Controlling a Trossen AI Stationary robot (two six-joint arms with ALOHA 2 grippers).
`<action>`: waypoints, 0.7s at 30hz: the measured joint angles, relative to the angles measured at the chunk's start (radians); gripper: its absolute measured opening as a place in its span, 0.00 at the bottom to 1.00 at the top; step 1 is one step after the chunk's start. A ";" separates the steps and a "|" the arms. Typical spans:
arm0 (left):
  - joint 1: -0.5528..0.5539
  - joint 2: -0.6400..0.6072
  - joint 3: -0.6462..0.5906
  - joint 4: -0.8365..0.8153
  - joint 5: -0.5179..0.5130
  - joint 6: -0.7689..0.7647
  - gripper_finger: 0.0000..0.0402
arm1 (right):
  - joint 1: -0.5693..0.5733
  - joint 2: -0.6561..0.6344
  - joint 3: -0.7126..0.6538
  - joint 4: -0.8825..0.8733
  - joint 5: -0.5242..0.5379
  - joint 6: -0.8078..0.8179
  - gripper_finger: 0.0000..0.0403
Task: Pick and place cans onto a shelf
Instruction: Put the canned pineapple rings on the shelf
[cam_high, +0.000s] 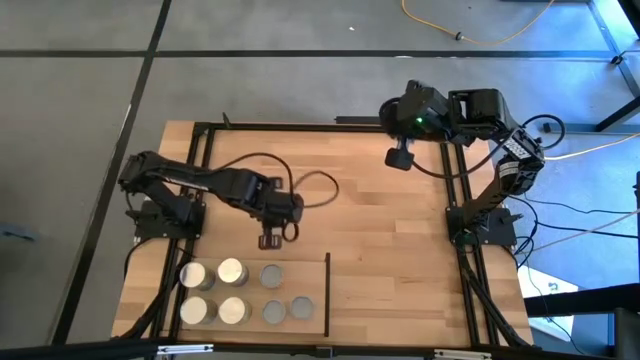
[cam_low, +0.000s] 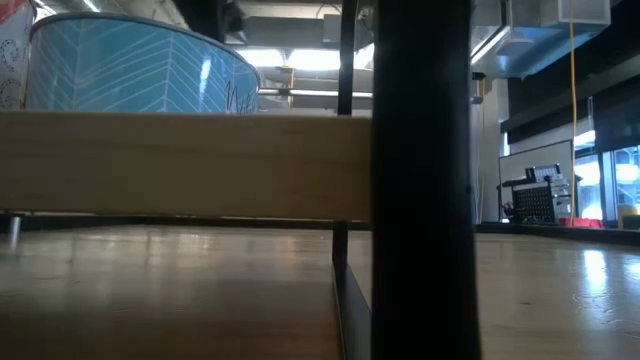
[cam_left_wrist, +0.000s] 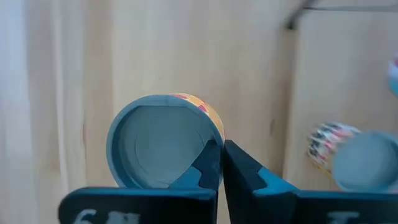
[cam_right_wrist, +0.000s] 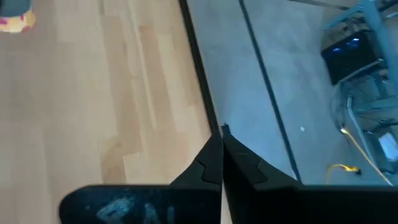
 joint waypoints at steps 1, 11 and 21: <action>-0.013 0.015 0.021 -0.001 0.009 0.048 0.00 | 0.000 0.000 0.000 0.000 -0.012 -0.001 0.01; -0.150 0.147 0.126 0.018 0.115 0.363 0.00 | 0.000 0.000 0.000 0.002 -0.105 -0.001 0.01; -0.244 0.207 0.127 0.233 0.176 0.312 0.00 | 0.000 0.000 0.000 0.034 -0.173 -0.030 0.01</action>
